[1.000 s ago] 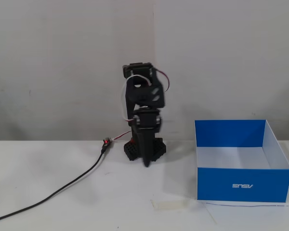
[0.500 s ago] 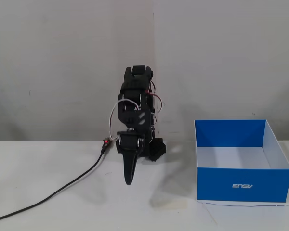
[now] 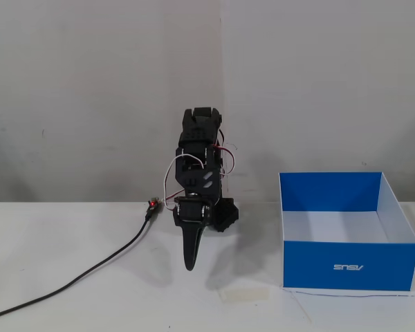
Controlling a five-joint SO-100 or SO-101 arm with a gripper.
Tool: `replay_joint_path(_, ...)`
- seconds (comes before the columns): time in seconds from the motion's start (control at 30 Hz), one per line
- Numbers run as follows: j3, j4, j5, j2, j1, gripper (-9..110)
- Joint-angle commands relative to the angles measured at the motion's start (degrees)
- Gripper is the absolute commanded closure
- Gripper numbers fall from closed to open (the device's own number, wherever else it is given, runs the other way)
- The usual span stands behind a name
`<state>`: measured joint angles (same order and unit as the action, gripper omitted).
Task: Pick the gray block and keep it in the box.
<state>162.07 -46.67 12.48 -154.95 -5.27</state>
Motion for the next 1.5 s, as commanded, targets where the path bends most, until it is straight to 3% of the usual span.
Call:
replay_joint_path(0.0, 1.6, -0.5, 0.4, -5.5, -1.0, 101)
replay_joint_path(0.27, 7.5, -4.4, 0.3, -17.9, -0.1, 101)
replay_joint_path(0.47, 12.0, -17.5, -0.1, -41.1, 1.0, 101)
replay_joint_path(1.47, 11.4, -21.4, 0.0, -41.6, 4.9, 101)
